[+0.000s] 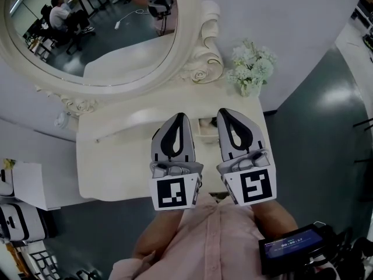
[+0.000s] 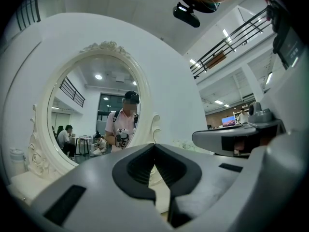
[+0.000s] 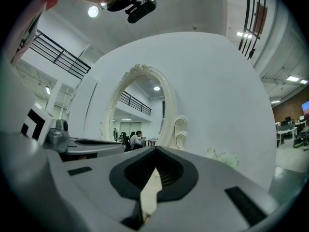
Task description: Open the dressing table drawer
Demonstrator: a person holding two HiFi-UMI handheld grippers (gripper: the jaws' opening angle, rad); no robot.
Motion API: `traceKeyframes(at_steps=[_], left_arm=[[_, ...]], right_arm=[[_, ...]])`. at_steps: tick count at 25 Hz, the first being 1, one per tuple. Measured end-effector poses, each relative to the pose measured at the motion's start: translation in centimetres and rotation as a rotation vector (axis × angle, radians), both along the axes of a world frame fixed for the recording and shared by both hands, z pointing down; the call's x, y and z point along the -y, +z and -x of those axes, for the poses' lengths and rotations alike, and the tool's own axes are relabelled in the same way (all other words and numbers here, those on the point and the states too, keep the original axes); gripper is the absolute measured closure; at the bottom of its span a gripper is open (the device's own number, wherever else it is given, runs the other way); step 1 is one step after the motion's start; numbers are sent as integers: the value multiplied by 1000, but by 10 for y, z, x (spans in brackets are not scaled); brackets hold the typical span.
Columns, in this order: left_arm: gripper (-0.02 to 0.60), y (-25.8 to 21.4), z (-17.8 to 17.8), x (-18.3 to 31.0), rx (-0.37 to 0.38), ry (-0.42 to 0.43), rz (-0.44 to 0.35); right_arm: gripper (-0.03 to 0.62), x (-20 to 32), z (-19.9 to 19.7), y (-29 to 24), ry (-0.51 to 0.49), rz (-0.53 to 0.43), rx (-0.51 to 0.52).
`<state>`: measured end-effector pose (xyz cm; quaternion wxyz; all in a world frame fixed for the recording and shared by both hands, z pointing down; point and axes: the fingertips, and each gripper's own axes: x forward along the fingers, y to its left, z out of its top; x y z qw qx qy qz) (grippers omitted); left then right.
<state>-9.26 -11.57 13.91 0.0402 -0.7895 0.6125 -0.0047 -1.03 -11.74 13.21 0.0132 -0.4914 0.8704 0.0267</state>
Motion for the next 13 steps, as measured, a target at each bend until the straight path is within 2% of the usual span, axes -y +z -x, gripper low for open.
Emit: traceKeyframes(at_steps=[13], left_arm=[[560,2,-8,0,1,5,4]], right_arm=[[576,0,-9,1,8,0,3]])
